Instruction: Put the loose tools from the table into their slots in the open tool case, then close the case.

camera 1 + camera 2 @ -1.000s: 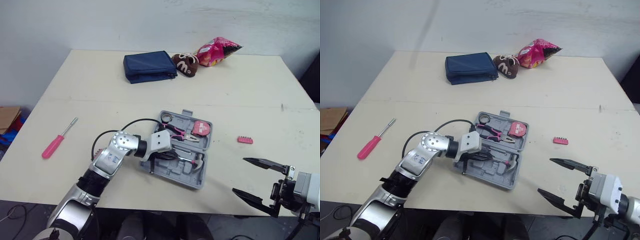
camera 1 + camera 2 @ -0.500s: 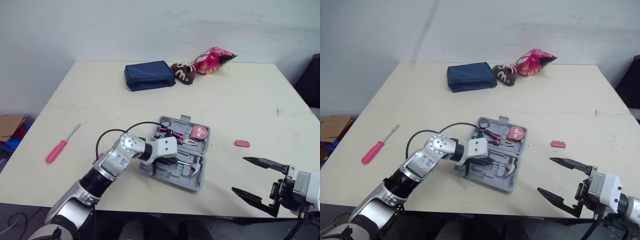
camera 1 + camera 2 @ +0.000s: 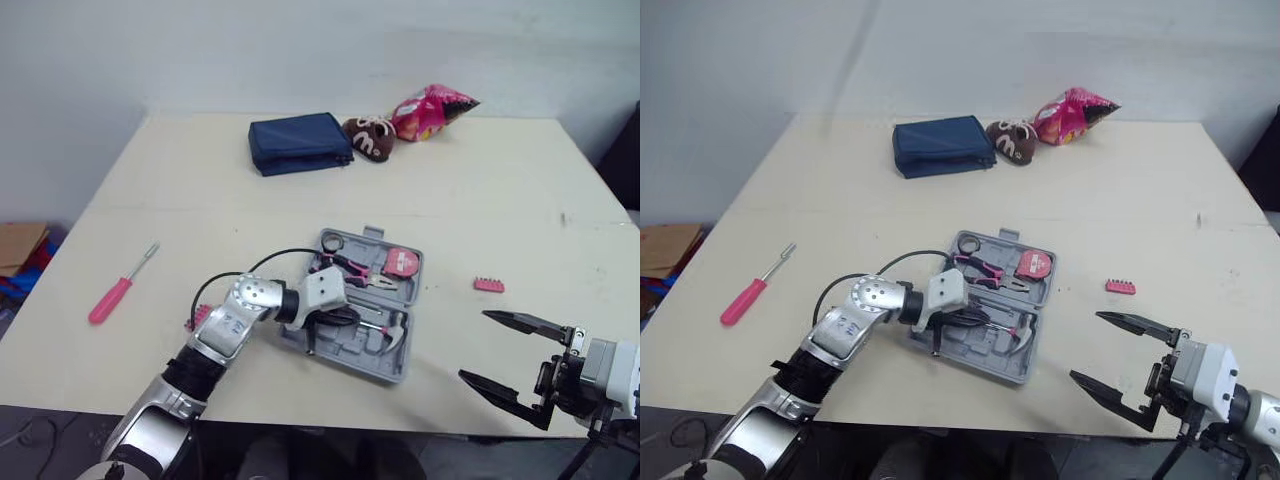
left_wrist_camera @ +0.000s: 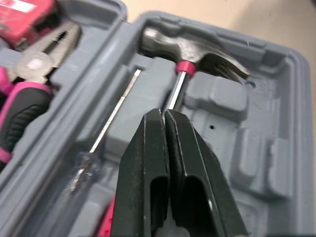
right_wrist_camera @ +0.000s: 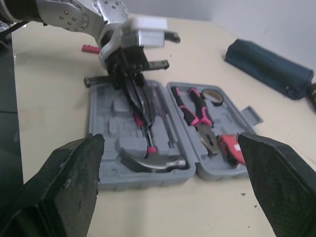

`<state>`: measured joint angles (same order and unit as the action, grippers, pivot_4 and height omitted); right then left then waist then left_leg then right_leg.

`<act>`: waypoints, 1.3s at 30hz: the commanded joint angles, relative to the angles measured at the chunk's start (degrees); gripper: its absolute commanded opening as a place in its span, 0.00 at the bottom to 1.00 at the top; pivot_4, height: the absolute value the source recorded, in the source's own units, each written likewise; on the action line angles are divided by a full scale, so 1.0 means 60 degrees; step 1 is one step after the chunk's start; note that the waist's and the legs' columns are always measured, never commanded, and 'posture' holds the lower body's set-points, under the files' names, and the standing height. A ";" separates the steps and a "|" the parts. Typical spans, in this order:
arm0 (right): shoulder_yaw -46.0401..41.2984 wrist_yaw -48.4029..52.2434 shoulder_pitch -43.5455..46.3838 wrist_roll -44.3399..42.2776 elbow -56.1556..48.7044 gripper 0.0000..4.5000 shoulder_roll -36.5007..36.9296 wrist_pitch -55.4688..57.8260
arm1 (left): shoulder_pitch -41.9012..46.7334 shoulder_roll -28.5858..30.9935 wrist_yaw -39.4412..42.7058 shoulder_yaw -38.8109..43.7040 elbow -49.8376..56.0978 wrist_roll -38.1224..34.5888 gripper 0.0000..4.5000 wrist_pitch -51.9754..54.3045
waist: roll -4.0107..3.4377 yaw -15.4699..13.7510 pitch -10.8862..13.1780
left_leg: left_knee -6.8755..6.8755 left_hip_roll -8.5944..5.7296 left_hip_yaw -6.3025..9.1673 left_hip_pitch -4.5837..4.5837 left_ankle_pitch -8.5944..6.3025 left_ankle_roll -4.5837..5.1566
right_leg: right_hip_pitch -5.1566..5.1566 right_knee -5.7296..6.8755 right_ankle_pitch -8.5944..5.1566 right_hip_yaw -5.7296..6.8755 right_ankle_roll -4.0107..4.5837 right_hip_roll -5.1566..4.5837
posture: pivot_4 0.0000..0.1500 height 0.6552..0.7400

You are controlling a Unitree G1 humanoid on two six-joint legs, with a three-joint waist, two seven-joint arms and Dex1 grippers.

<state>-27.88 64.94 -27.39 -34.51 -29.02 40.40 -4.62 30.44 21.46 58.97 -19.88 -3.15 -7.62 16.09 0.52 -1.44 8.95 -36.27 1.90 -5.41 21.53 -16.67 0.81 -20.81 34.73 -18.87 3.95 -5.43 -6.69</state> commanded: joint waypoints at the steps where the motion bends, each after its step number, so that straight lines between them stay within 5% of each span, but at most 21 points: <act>1: -0.0673 0.0221 -0.0071 -0.0317 -0.0006 1.00 0.0209 -0.0036 | 0.0151 0.0250 0.0602 0.1133 0.0568 -0.1006 0.01 -0.1199 | -0.0005 0.0007 0.0032 | -0.0004 0.0000 -0.0002 0.0012 0.0006 -0.0025 | -0.0015 0.0002 -0.0004 0.0007 0.0006 0.0002 | 1.00 1.00; 5: -0.1373 0.0755 -0.0182 -0.0401 0.0667 1.00 0.0389 -0.0233 | -0.0040 0.0876 0.1161 0.2325 0.0805 -0.1940 0.01 -0.1774 | 0.0002 0.0009 0.0086 | 0.0001 -0.0001 -0.0009 0.0013 0.0005 -0.0025 | -0.0004 -0.0011 -0.0014 0.0038 0.0010 0.0022 | 1.00 1.00; 8: -0.1882 0.1232 -0.0197 -0.0413 0.1288 1.00 0.0508 -0.0461 | -0.0299 0.1492 0.1036 0.3247 0.1064 -0.2488 0.15 -0.1376 | 0.0001 0.0009 0.0159 | -0.0004 -0.0006 -0.0005 0.0007 -0.0012 0.0005 | 0.0011 -0.0011 -0.0013 0.0047 0.0006 0.0022 | 1.00 1.00; 16: -0.2763 0.2278 0.0097 -0.0189 0.3373 1.00 0.0738 -0.1398 | -0.2119 0.3719 0.0414 0.6098 -0.0169 -0.2228 0.96 -0.2161 | 0.0013 0.0066 0.0223 | 0.0009 0.0000 -0.0007 -0.0033 -0.0024 0.0020 | 0.0021 0.0016 -0.0004 0.0032 -0.0008 0.0019 | 1.00 1.00; 27: -0.3125 0.3275 0.0878 0.0088 0.6621 1.00 0.1367 -0.2815 | -0.4840 0.6058 -0.0067 0.9806 -0.4187 -0.2088 0.99 -0.3283 | 0.0021 0.0158 0.0253 | 0.0047 0.0009 -0.0015 -0.0015 -0.0062 -0.0039 | -0.0033 0.0001 -0.0022 0.0017 0.0025 0.0000 | 1.00 1.00; 39: -0.3055 0.3502 0.1224 0.0096 0.7563 1.00 0.1433 -0.3482 | -0.6194 0.7001 -0.0970 1.1023 -0.8346 -0.2002 0.99 -0.5191 | 0.0018 0.0309 0.0255 | 0.0102 0.0016 -0.0081 0.0001 -0.0073 -0.0069 | -0.0126 0.0033 -0.0030 -0.0038 0.0038 -0.0002 | 1.00 1.00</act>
<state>-44.83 85.40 -20.02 -33.31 16.13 48.14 -24.16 -6.20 62.07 53.26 44.67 -52.76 -18.94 -13.65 0.63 0.41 10.48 -35.65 1.99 -5.92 21.52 -17.10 0.39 -21.58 34.93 -19.04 3.72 -5.21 -6.70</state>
